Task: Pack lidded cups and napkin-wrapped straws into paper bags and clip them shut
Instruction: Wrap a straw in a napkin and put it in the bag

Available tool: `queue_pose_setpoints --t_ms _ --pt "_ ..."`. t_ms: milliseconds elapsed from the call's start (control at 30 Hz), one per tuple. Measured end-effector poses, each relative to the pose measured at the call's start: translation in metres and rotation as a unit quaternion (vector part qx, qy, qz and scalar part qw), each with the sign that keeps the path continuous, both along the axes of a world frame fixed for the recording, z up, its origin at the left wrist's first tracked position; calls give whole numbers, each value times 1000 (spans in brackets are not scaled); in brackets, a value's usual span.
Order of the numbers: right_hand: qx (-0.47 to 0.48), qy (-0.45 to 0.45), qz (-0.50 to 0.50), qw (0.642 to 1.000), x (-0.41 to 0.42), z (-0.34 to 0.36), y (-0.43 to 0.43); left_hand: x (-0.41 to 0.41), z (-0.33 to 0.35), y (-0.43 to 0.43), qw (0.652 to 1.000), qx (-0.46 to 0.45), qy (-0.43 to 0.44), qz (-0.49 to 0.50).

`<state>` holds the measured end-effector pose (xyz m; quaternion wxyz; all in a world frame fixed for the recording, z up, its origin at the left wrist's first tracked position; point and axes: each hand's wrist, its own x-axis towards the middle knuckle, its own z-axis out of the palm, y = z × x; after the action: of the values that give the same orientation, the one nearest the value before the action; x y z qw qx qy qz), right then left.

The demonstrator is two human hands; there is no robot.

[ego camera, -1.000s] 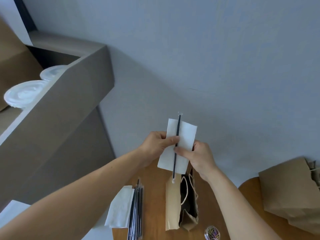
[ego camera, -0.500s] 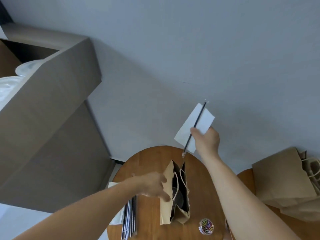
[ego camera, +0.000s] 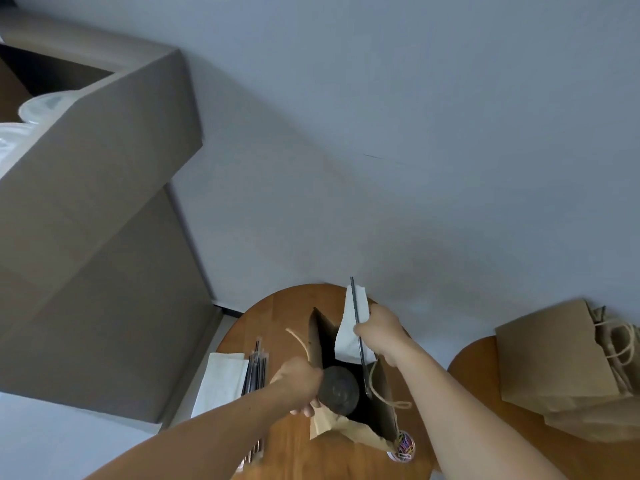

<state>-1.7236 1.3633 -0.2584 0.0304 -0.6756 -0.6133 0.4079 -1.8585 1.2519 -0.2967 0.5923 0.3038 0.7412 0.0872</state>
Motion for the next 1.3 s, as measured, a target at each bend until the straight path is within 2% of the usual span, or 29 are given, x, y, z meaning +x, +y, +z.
queue_pose_setpoints --t_ms 133,267,400,500,600,700,900,1167,1300 --pt "-9 -84 71 994 -4 -5 -16 8 -8 0 999 32 -36 7" --pt "-19 -56 102 993 -19 -27 -43 9 -16 -3 999 47 -28 -2" --pt "64 -9 110 992 -23 -43 -60 -2 -14 -7 998 41 -17 34" --pt "128 15 153 980 -14 -51 -73 -1 -10 -9 998 57 2 2" --pt "53 -27 169 984 3 -64 -71 -1 -4 -13 996 78 15 -35" --pt "-45 -60 142 987 8 -78 -58 2 0 -17 991 98 40 -82" --pt "-97 -145 114 978 -3 -111 -41 7 -5 -18 983 99 100 -121" --pt "-58 -192 124 972 -13 -129 -46 -2 -14 -22 985 92 93 -108" --pt "-15 -214 176 961 -19 -116 -48 -2 -15 -23 986 96 93 -104"
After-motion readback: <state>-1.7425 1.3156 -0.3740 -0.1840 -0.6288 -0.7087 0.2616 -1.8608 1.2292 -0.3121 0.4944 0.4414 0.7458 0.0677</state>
